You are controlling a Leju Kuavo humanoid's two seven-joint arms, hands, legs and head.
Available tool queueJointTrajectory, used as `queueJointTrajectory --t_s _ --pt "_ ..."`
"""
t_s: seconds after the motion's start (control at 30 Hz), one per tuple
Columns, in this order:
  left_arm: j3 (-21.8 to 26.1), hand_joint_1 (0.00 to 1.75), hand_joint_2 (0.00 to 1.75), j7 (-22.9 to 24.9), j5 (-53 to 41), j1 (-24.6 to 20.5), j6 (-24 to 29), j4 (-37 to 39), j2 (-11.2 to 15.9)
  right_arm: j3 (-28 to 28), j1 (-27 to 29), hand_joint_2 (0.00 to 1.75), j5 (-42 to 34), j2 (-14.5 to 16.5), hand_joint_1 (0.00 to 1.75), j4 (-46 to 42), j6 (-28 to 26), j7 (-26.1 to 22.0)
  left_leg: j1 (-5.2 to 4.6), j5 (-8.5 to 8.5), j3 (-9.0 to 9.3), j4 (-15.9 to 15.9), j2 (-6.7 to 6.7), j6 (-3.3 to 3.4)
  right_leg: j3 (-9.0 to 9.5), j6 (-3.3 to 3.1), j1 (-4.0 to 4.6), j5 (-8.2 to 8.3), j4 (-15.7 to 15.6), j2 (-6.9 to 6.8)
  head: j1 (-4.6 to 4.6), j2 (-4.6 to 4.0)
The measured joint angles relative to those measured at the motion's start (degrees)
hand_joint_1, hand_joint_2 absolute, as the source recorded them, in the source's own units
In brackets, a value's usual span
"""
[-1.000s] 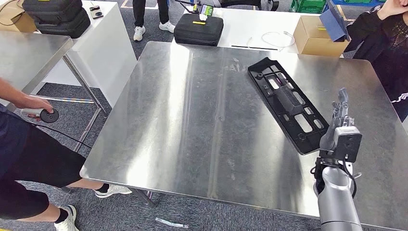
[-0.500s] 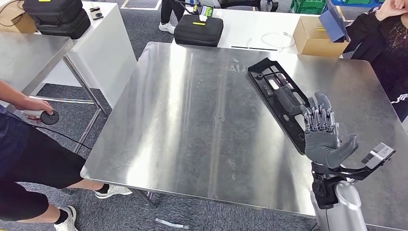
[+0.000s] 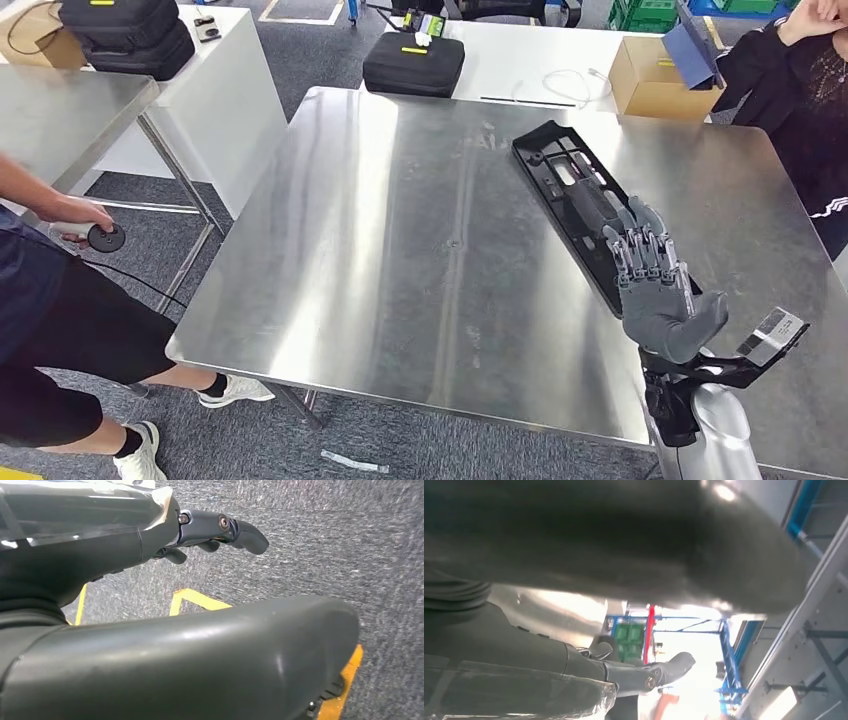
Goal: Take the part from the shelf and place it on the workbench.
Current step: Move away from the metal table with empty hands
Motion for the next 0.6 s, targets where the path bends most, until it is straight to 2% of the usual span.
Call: queueJointTrajectory --t_s 0.07,0.1,0.13,0.2,0.23,0.27,0.3,0.33,0.37,0.4,0.43,0.47,0.53,0.57,0.6 --pt "0.27 0.0 0.0 -0.05 0.08 -0.06 0.0 0.01 0.01 0.75 -0.39 0.0 0.31 0.19 0.0 -0.05 -0.21 0.07 0.25 -0.44 -0.65 0.85 -0.06 -0.37 -0.75 -1.05 -0.24 -0.02 0.23 -0.06 -0.35 0.0" --pt "0.41 0.0 0.0 -0.02 0.09 -0.06 0.0 0.02 0.01 1.11 -0.61 0.0 0.43 0.25 0.0 -0.05 -0.35 0.07 0.42 -1.57 -1.26 2.02 0.03 -0.5 -1.09 -1.55 -0.25 0.22 0.26 -0.13 -0.47 0.0" --pt "0.52 0.0 0.0 0.11 0.08 -0.07 0.02 0.02 0.01 1.44 -0.86 0.0 0.53 0.29 0.0 -0.05 -0.53 0.06 0.53 -3.51 -2.29 4.38 0.11 -0.58 -1.47 -2.16 -0.17 0.55 0.23 -0.22 -0.53 0.0" --pt "0.73 0.0 0.0 0.48 0.08 -0.1 0.09 0.02 0.01 1.98 -1.24 0.0 0.65 0.38 0.0 -0.03 -0.77 0.05 0.53 -8.27 -5.14 11.66 0.18 -0.62 -2.37 -3.21 0.33 1.18 0.25 -0.41 -0.56 0.01" --pt "0.83 0.0 0.0 0.68 0.08 -0.11 0.14 0.02 0.02 2.23 -1.32 0.0 0.69 0.43 0.0 -0.02 -0.83 0.05 0.51 -9.86 -6.27 14.96 0.17 -0.59 -2.88 -3.61 0.62 1.51 0.26 -0.5 -0.57 0.0" --pt "0.91 0.0 0.0 0.81 0.08 -0.1 0.16 0.02 0.02 2.47 -1.36 0.0 0.71 0.47 0.0 -0.02 -0.86 0.05 0.5 -10.33 -6.58 16.58 0.18 -0.47 -3.39 -3.87 0.88 1.86 0.27 -0.56 -0.55 0.0" --pt "0.98 0.0 0.0 0.91 0.08 -0.11 0.17 0.02 0.02 2.67 -1.38 0.0 0.71 0.51 0.0 -0.01 -0.87 0.05 0.5 -9.71 -5.77 16.06 0.18 -0.24 -3.85 -3.98 1.07 2.21 0.28 -0.59 -0.56 0.0" --pt "1.02 0.0 0.0 0.97 0.08 -0.12 0.17 0.02 0.02 2.83 -1.42 0.0 0.7 0.53 0.0 -0.02 -0.87 0.05 0.47 -8.24 -3.83 13.36 0.18 0.08 -4.21 -3.93 1.18 2.52 0.29 -0.59 -0.55 -0.01" --pt "1.03 0.0 0.0 0.99 0.09 -0.16 0.17 0.02 0.02 2.92 -1.48 0.0 0.7 0.55 0.0 -0.02 -0.87 0.05 0.4 -6.58 -1.23 9.38 0.15 0.49 -4.46 -3.8 1.19 2.76 0.3 -0.6 -0.56 -0.01" --pt "1.05 0.0 0.0 1.0 0.09 -0.21 0.17 0.02 0.03 2.97 -1.56 0.0 0.69 0.56 0.0 -0.03 -0.87 0.05 0.2 -5.41 1.24 5.43 0.11 0.84 -4.65 -3.52 1.28 3.0 0.31 -0.65 -0.53 -0.01" --pt "1.06 0.0 0.0 1.0 0.09 -0.24 0.18 0.02 0.05 3.0 -1.66 0.0 0.7 0.57 0.0 -0.02 -0.87 0.05 -0.08 -4.72 2.96 2.5 0.04 1.06 -4.78 -3.15 1.21 3.26 0.3 -0.73 -0.49 -0.01" --pt "1.08 0.0 0.0 1.01 0.09 -0.24 0.19 0.02 0.07 3.04 -1.74 0.0 0.69 0.58 0.0 -0.01 -0.87 0.05 -0.45 -4.5 3.79 0.9 -0.05 1.21 -4.86 -2.72 1.09 3.55 0.22 -0.82 -0.51 0.0" --pt "1.13 0.0 0.0 1.02 0.11 -0.19 0.21 0.02 0.13 3.16 -1.8 0.0 0.7 0.68 0.0 0.01 -0.87 0.05 -1.14 -3.88 3.72 -0.01 -0.14 1.53 -4.91 -1.5 0.74 4.42 -0.41 -0.89 -0.55 0.0" --pt "1.15 0.0 0.0 1.03 0.11 -0.2 0.21 0.02 0.15 3.19 -1.79 0.0 0.68 0.7 0.0 0.02 -0.87 0.04 -1.21 -3.2 3.68 -0.56 -0.02 1.8 -5.09 -1.08 0.64 4.43 -0.64 -0.94 -0.56 0.0" --pt "1.16 0.0 0.0 1.03 0.12 -0.23 0.22 0.02 0.19 3.24 -1.8 0.0 0.68 0.72 0.0 0.03 -0.88 0.04 -1.18 -2.48 3.59 -1.14 0.11 2.17 -5.42 -0.93 0.65 3.83 -0.27 -0.96 -0.47 0.0"
